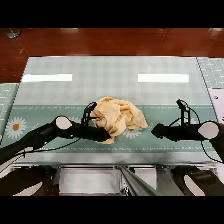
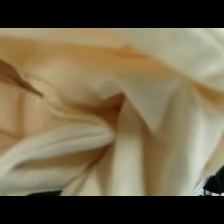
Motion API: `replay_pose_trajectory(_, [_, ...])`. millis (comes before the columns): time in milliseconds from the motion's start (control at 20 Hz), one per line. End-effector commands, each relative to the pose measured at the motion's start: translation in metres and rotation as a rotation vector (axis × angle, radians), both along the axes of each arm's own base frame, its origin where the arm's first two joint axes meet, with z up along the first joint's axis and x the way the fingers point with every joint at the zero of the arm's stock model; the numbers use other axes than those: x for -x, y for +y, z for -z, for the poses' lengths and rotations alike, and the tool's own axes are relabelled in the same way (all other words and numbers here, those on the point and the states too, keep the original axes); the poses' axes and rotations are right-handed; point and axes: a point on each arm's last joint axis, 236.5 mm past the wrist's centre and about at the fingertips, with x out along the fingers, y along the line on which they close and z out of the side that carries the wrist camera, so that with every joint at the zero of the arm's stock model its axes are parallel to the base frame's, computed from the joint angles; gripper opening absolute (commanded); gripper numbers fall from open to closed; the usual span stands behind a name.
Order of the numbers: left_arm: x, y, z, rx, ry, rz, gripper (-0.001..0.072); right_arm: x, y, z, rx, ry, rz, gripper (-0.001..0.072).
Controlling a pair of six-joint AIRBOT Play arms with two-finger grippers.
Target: Fold the shirts.
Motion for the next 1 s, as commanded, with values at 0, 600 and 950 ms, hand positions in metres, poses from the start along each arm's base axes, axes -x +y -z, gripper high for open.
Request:
replay_pose_trajectory(0, [-0.012,0.008,-0.014,0.022,0.027,0.02,0.0028,0.006,-0.012,0.007,0.069,0.023,-0.007,0.062])
replay_pose_trajectory(600, [-0.054,0.066,-0.076,0.121,-0.056,-0.118,0.0028,-0.031,0.054,0.031,-0.112,0.035,0.02,0.062])
replay_pose_trajectory(950, [-0.049,0.056,-0.075,0.116,-0.06,-0.101,0.0028,-0.064,0.071,0.042,-0.127,0.124,0.012,0.062])
